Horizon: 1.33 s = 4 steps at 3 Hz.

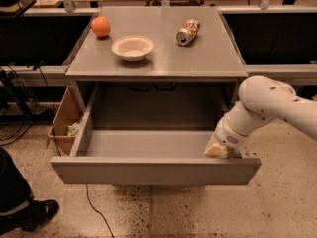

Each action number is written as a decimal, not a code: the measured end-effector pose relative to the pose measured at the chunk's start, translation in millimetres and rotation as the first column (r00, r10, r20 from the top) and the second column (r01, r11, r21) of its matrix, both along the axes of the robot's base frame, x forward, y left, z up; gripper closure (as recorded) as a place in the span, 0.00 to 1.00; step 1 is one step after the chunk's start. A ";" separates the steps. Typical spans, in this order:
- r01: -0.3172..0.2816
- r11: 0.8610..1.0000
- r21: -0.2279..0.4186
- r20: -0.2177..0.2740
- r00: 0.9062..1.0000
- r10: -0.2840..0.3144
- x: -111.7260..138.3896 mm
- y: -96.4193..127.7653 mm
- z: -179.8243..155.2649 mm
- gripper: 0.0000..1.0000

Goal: Open top drawer

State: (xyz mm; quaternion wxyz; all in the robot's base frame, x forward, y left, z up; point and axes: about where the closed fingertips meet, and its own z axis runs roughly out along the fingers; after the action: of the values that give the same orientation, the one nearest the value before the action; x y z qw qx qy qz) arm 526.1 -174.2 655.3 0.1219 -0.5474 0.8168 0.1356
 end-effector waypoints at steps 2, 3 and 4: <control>0.016 0.997 -0.077 -0.075 0.997 -0.021 -31.5 -33.8 1.3 1.00; 0.016 0.994 -0.105 -0.088 0.996 -0.026 -42.0 -44.7 6.7 1.00; 0.003 0.996 -0.089 -0.054 0.998 -0.008 -40.2 -38.4 16.2 1.00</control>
Offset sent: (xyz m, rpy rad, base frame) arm -0.0714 -0.0766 0.0100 -0.1711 0.1555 -0.0487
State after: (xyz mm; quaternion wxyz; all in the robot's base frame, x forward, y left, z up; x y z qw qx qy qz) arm 486.0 -212.5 671.4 0.0754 -0.5461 0.8265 0.1138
